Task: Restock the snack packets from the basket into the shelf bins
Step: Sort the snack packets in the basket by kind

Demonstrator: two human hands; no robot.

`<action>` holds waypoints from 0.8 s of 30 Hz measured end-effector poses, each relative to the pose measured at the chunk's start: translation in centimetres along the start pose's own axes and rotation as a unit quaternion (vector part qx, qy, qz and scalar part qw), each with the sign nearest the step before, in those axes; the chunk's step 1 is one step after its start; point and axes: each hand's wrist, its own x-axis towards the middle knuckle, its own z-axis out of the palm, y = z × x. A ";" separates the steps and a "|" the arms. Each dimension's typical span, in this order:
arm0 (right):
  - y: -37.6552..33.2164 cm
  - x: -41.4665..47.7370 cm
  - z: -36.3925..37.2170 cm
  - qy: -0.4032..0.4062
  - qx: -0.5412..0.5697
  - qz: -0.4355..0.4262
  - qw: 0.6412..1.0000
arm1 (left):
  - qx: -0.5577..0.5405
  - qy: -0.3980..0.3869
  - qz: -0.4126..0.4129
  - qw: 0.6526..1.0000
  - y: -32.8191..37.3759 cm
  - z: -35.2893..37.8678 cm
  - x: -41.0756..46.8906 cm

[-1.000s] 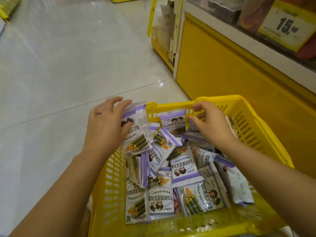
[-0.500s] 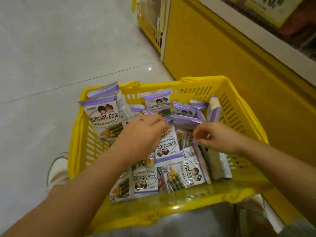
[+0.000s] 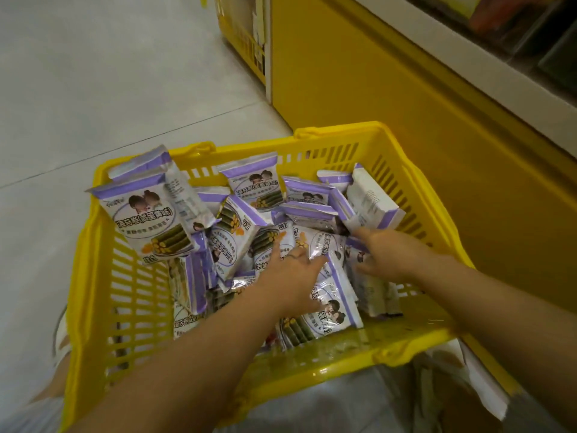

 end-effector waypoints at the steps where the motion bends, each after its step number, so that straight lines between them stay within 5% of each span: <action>1: 0.0 0.2 0.2 -0.003 -0.004 0.005 1.000 | -0.002 -0.003 -0.007 1.000 0.1 0.2 0.1; 15: -1.4 2.2 0.6 -0.100 -0.040 0.074 0.992 | -0.126 -0.091 0.017 0.988 -0.3 -2.4 -1.1; 24: -1.2 1.3 0.4 -0.005 -0.065 0.038 0.997 | -0.341 -0.017 -0.008 0.940 -2.7 -4.1 -4.1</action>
